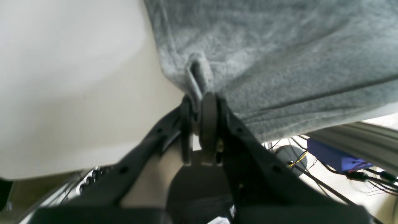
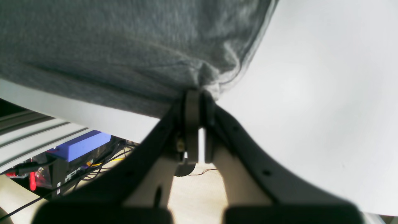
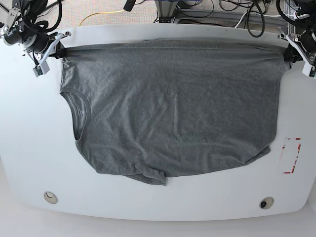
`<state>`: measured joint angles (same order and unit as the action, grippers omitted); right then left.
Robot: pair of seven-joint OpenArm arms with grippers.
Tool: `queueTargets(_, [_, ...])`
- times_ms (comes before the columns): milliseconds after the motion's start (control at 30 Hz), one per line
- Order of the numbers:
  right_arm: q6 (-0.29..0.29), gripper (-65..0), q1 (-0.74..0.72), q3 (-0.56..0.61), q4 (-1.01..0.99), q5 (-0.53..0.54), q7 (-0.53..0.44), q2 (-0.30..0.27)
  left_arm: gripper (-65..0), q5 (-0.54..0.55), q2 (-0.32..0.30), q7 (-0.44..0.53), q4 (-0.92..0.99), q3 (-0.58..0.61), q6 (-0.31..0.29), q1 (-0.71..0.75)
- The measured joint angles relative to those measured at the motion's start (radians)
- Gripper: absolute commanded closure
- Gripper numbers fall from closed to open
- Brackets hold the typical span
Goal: Fold the T-shirt properly
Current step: 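Lay the held shirt back down flat, shoulders stretched between grippers, then open both grippers and release the shirt shoulders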
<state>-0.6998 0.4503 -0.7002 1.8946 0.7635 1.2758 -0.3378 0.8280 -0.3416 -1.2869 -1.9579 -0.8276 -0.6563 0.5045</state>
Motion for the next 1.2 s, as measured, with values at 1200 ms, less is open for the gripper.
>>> queueTargets(1200, [0.003,0.0,-0.472,0.003,-0.385,-0.038,-0.042,0.038,-1.4,-0.339,-0.002,0.005,0.380,0.171,-0.041,-0.546])
